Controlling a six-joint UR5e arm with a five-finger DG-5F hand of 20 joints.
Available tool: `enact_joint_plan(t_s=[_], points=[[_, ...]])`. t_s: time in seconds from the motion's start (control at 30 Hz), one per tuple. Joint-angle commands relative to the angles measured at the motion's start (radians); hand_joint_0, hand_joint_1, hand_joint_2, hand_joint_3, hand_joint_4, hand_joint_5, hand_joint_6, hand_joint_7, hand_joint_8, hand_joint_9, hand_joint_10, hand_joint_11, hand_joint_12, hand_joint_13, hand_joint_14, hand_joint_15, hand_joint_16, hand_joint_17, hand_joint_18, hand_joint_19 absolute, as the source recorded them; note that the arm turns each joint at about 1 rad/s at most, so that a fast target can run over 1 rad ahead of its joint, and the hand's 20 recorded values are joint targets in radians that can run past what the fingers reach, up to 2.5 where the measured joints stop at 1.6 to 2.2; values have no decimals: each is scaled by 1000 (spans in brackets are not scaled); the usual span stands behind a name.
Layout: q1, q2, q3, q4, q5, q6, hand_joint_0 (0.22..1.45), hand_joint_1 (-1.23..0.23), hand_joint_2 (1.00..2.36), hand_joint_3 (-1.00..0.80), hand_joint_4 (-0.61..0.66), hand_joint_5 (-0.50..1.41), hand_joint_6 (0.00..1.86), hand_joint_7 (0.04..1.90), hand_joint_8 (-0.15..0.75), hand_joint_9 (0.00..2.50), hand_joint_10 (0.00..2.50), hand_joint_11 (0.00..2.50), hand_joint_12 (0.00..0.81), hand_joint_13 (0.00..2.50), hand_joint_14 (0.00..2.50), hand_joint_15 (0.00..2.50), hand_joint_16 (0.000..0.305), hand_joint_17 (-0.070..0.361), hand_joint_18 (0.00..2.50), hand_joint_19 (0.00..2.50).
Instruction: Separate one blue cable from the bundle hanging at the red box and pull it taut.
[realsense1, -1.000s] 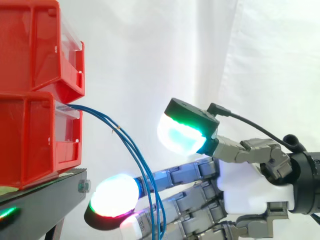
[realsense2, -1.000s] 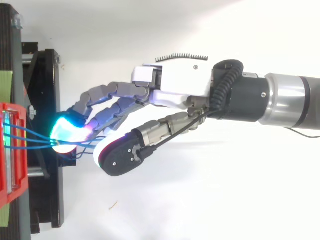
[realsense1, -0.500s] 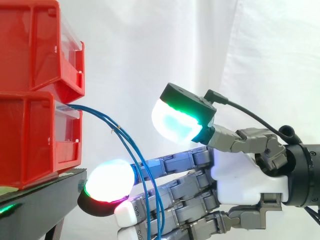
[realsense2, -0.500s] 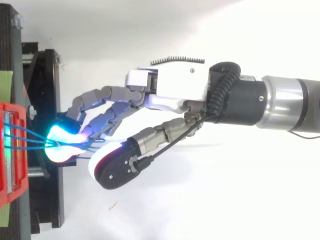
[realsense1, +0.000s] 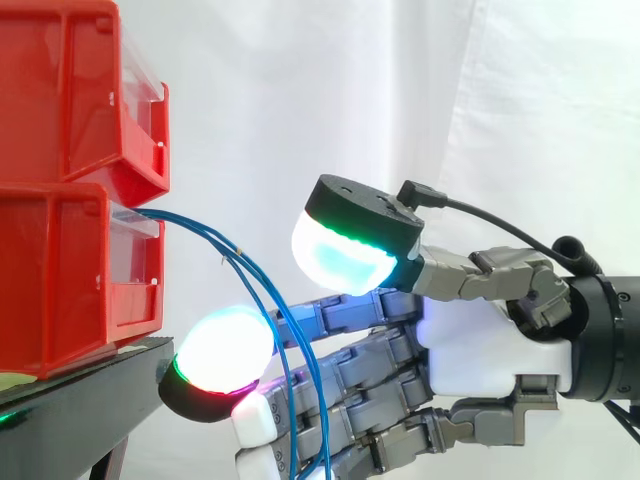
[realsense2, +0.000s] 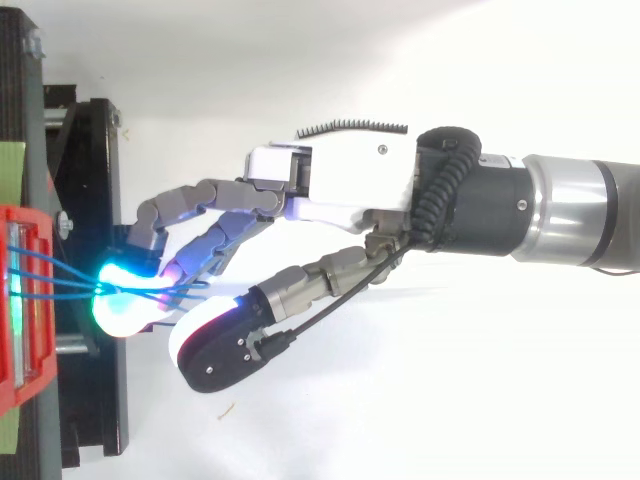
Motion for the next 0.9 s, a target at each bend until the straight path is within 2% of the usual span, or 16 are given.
enact_joint_plan(t_s=[0.0,0.17,0.3,0.6,0.7,0.87], points=[[-5,6,1,-12,-4,-4,602,-662,1010,-337,263,-155,503,1033,293,729,9,399,343,691,13,390,42,95,605,607],[-8,18,1,-28,-20,-17,631,-666,1011,-277,263,-150,502,1049,301,745,11,404,349,716,13,395,43,97,626,601],[-9,24,1,-30,-18,-35,636,-670,1011,-275,267,-148,502,1056,302,750,9,406,349,723,13,399,43,97,630,606],[-9,24,3,-36,-20,-41,624,-669,1010,-317,246,-141,502,1112,298,758,11,431,343,730,16,415,42,94,626,622],[-11,29,3,-39,-20,-41,600,-627,1008,-381,251,-133,502,1146,299,779,9,446,346,748,14,421,42,94,635,629],[-12,52,3,-85,-20,-73,584,-563,1005,-428,230,-120,500,1206,307,821,10,461,348,784,16,424,42,94,656,625]])
